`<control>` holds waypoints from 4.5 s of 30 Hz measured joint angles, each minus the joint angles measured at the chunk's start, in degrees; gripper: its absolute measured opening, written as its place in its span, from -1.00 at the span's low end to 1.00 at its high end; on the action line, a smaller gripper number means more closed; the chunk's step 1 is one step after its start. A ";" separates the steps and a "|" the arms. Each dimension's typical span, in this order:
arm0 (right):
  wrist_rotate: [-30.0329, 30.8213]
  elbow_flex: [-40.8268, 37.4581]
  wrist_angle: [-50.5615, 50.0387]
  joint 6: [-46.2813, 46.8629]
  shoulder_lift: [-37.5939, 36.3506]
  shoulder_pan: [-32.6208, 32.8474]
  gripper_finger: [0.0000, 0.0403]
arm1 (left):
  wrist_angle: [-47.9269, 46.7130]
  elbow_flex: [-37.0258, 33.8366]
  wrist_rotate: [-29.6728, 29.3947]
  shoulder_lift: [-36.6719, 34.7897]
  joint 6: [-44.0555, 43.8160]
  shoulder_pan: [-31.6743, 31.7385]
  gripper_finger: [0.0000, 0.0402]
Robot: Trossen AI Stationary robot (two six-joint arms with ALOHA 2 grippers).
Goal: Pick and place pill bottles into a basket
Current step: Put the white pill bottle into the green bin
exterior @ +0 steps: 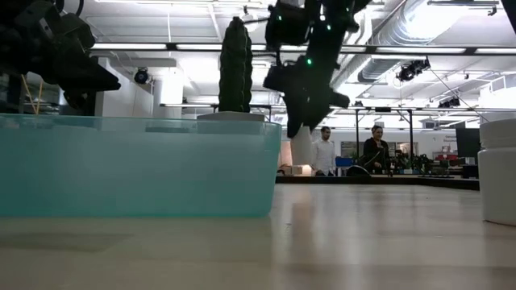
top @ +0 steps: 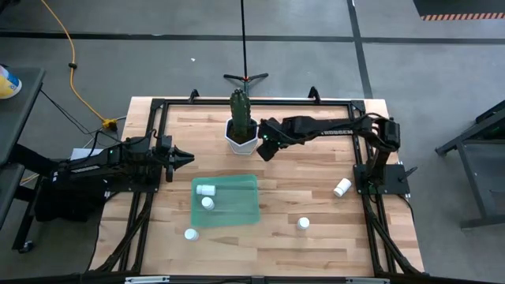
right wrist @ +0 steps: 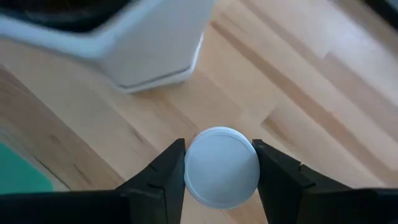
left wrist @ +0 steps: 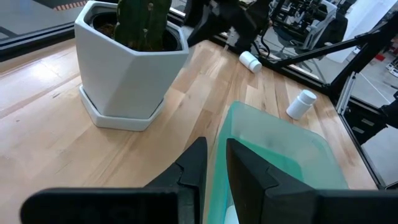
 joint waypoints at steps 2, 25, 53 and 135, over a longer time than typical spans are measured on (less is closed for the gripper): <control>1.37 2.18 -2.48 -0.03 0.00 0.34 -0.27 | 0.00 0.00 0.00 0.00 0.00 0.00 -0.52; 7.22 16.84 -18.65 8.04 -0.07 7.40 -0.27 | 0.00 0.07 0.04 0.00 0.00 -0.02 -0.52; 11.07 16.82 -6.63 26.07 -0.04 27.86 -0.27 | 0.01 0.07 0.04 0.00 0.07 0.00 -0.52; -4.06 47.42 -6.71 2.66 27.70 19.53 -0.27 | 0.05 0.00 0.21 0.11 0.13 -0.01 -0.52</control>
